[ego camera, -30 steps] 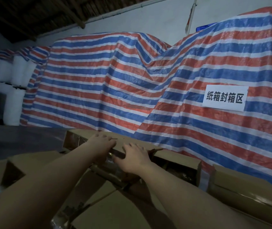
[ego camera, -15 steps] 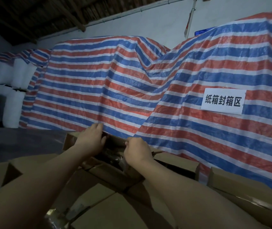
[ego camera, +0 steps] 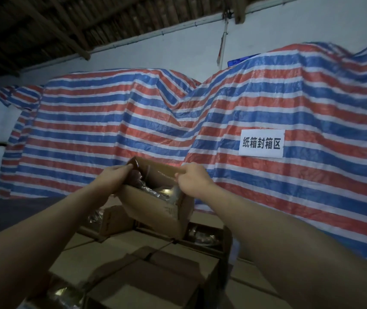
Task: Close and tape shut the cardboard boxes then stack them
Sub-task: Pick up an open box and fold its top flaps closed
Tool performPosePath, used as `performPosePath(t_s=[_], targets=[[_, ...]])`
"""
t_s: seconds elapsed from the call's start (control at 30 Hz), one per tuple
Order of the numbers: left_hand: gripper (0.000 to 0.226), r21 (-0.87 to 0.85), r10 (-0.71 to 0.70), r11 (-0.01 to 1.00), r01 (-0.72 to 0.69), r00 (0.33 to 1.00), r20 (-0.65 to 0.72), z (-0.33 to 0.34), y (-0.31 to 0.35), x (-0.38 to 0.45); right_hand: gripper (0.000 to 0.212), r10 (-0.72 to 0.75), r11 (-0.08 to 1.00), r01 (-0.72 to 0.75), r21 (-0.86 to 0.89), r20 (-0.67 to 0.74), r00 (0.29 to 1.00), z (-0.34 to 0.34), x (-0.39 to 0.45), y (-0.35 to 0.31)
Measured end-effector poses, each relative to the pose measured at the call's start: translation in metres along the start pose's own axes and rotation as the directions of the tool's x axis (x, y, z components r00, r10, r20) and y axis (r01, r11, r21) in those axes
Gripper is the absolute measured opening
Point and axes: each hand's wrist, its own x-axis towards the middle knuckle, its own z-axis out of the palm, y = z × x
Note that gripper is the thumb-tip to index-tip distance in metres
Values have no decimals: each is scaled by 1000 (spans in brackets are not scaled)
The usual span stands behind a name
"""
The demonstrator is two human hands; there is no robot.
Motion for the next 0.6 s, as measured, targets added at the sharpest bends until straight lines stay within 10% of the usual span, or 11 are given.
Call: performPosePath(t_s=[0.6], targets=[[84,-347,80,932,106,873,481,114,105,-177,23,432,835,-480,268,220,875,-224,-210,20]])
